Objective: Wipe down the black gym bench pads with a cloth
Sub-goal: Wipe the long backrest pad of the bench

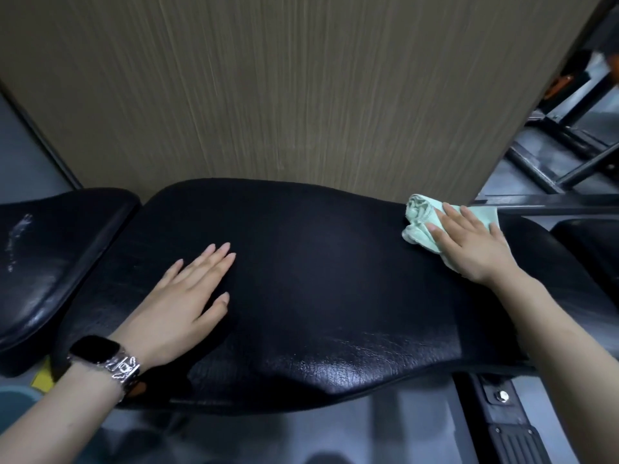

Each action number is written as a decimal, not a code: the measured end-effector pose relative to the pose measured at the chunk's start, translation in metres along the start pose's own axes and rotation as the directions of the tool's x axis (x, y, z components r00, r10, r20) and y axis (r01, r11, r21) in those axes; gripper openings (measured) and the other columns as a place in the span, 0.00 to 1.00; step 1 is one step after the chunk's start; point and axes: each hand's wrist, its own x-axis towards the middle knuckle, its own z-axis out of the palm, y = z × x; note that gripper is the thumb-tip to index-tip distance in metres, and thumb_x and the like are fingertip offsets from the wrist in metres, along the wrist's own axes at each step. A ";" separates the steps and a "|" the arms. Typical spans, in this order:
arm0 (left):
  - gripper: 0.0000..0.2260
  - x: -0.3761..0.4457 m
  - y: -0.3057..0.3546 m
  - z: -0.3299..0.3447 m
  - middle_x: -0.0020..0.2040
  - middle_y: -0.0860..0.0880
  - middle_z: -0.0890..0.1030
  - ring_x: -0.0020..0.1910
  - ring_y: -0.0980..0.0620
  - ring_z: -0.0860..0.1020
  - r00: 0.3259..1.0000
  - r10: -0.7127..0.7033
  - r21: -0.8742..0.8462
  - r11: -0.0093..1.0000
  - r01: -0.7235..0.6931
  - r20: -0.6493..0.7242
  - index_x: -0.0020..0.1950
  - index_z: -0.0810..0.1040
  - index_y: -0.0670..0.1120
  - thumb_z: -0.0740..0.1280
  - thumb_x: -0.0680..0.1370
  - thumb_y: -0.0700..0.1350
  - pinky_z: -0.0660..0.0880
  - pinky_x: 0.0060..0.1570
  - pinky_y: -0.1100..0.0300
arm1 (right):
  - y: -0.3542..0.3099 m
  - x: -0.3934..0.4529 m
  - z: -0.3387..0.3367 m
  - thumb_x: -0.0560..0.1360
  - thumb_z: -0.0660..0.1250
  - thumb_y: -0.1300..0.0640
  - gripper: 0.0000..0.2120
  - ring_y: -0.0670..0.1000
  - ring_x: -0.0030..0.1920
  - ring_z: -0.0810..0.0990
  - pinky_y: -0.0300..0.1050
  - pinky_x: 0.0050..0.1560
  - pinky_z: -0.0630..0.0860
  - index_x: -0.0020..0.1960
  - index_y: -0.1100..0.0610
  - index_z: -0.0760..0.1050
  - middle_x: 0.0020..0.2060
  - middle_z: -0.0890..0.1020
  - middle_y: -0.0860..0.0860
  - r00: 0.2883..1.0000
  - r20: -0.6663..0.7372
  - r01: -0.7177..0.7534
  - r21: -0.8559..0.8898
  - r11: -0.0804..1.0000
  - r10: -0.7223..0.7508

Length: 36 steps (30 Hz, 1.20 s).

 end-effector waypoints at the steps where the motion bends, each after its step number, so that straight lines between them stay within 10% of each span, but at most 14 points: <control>1: 0.33 0.002 0.007 0.002 0.74 0.62 0.43 0.70 0.69 0.37 1.000 0.012 0.000 1.000 -0.012 0.004 0.76 0.47 0.55 0.39 0.71 0.63 0.38 0.71 0.61 | 0.006 -0.002 -0.001 0.80 0.43 0.39 0.27 0.45 0.76 0.42 0.54 0.73 0.40 0.77 0.44 0.48 0.77 0.48 0.42 1.000 -0.002 -0.010 0.001 1.000 0.010; 19: 0.35 0.047 0.145 0.036 0.75 0.61 0.38 0.70 0.66 0.32 0.957 0.280 -0.041 0.960 -0.278 0.070 0.76 0.43 0.54 0.35 0.70 0.63 0.33 0.70 0.60 | 0.079 -0.022 -0.013 0.80 0.44 0.38 0.28 0.45 0.76 0.43 0.55 0.74 0.41 0.77 0.45 0.49 0.77 0.49 0.43 0.979 -0.046 -0.199 0.043 0.979 0.201; 36: 0.35 0.053 0.169 0.043 0.74 0.61 0.36 0.70 0.66 0.31 0.962 0.264 -0.006 0.965 -0.264 0.071 0.76 0.40 0.54 0.33 0.69 0.64 0.33 0.70 0.59 | 0.010 -0.038 0.003 0.80 0.41 0.38 0.27 0.49 0.77 0.39 0.59 0.73 0.39 0.77 0.42 0.44 0.77 0.45 0.45 0.992 -0.029 -0.121 0.009 0.993 0.121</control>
